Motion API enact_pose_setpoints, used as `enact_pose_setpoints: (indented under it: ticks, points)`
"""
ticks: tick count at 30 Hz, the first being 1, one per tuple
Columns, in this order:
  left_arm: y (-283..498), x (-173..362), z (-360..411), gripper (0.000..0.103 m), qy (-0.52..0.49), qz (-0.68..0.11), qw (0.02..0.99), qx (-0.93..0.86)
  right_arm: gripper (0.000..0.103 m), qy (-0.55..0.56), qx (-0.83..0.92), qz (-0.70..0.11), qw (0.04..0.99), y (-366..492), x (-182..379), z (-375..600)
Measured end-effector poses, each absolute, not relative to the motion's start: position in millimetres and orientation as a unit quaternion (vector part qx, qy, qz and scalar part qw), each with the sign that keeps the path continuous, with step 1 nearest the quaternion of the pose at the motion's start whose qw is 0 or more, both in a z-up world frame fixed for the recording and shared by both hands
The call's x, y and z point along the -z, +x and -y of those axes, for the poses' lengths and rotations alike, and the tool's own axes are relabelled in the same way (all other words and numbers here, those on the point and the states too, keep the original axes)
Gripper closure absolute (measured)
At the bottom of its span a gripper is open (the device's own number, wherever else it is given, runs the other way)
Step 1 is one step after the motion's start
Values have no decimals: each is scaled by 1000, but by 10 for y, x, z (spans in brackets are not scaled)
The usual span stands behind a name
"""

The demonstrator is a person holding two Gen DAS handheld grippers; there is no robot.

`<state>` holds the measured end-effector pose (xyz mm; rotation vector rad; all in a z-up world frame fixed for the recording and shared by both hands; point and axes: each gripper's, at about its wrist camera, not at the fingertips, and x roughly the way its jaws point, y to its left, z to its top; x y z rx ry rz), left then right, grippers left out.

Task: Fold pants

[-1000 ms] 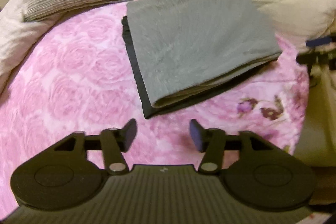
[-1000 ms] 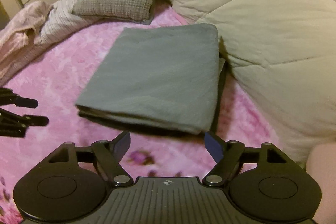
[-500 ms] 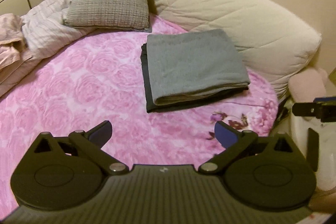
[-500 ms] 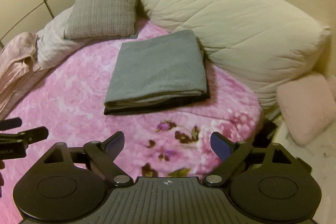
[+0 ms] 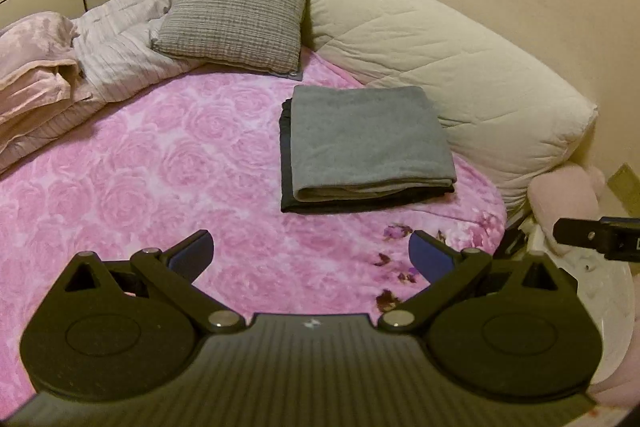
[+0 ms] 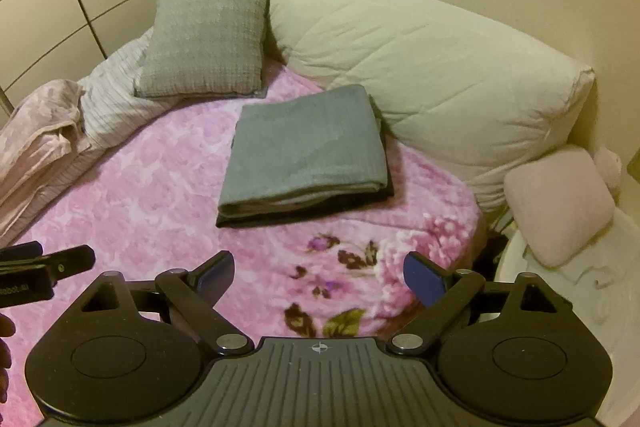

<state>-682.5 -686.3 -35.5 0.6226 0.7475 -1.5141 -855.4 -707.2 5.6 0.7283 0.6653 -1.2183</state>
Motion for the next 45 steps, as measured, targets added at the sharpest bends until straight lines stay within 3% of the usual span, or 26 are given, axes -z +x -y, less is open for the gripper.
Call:
enact_pose_setpoints:
  ticks: [24,45]
  points:
    - [-7452,188,6845,1,287,-330,643,629,14,324,519,-319,724,-8966,-123,7207]
    - [-7493,186,6891,1,294,-328,645,624,14,325,506,-325,730,-8835,-68,7226]
